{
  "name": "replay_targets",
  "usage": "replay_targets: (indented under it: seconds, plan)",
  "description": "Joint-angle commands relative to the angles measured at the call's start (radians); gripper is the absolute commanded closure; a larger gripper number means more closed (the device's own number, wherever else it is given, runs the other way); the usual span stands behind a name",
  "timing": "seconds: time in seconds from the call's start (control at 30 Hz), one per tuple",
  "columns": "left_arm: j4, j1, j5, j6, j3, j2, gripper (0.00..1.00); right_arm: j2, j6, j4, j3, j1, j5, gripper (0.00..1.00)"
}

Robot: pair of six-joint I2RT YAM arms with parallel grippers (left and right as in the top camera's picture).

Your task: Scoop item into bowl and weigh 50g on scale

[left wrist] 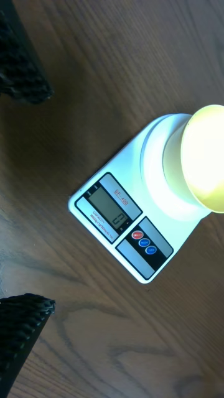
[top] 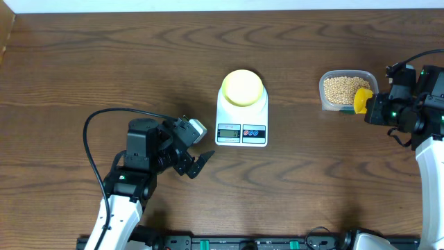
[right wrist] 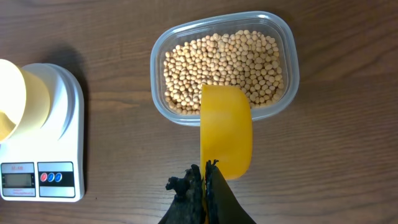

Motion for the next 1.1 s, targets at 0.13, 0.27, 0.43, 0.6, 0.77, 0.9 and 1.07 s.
replay_targets:
  seconds: [0.13,0.27,0.43,0.6,0.77,0.9,1.07]
  plan:
    - [-0.001,0.004,-0.005,-0.002,0.010,-0.008,0.01,-0.002,-0.021,-0.003,0.021,-0.002,-0.010,0.99]
    - [-0.001,0.004,-0.005,-0.002,0.010,-0.008,0.01,-0.002,-0.031,-0.003,0.021,-0.002,-0.010,0.99]
    - [-0.001,0.004,-0.005,-0.002,0.010,-0.008,0.01,-0.002,-0.031,-0.004,0.021,-0.002,-0.010,0.99]
    - [-0.001,0.004,-0.005,-0.002,0.010,-0.008,0.01,-0.002,-0.031,-0.004,0.021,-0.002,-0.010,0.99]
    - [-0.001,0.004,-0.005,-0.002,0.010,-0.008,0.01,-0.002,-0.031,-0.006,0.021,-0.002,-0.010,0.99]
    - [0.000,0.004,-0.025,-0.002,0.010,-0.008,0.01,-0.002,-0.031,-0.008,0.021,-0.002,-0.010,0.99]
    - [0.000,0.004,-0.040,-0.002,0.010,-0.008,0.00,-0.002,-0.031,-0.008,0.021,-0.002,-0.010,0.99]
